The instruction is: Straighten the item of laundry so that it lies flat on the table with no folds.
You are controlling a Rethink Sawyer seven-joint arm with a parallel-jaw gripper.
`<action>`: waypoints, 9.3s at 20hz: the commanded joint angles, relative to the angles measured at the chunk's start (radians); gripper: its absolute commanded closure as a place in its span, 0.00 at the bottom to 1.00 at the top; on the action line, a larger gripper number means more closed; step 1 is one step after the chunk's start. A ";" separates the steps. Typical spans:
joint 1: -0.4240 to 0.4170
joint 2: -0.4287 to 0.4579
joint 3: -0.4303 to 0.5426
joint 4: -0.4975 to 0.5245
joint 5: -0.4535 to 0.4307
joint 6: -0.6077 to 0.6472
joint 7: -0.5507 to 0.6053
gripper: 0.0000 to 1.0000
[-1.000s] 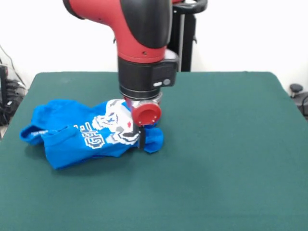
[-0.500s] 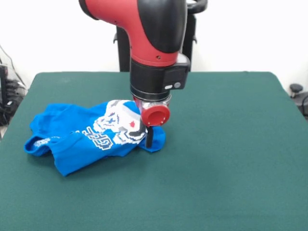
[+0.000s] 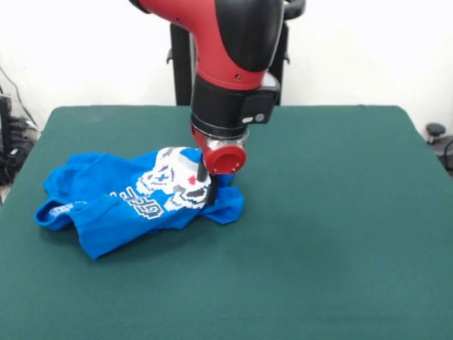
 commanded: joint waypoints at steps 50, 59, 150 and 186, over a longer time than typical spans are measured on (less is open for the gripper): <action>0.029 -0.023 0.163 0.111 0.256 0.013 0.244 0.00; -0.014 0.078 0.257 0.089 0.258 -0.191 0.191 0.00; 0.097 0.029 0.110 0.183 0.216 -0.052 0.179 0.00; -0.007 0.097 0.207 0.149 0.202 -0.217 0.112 1.00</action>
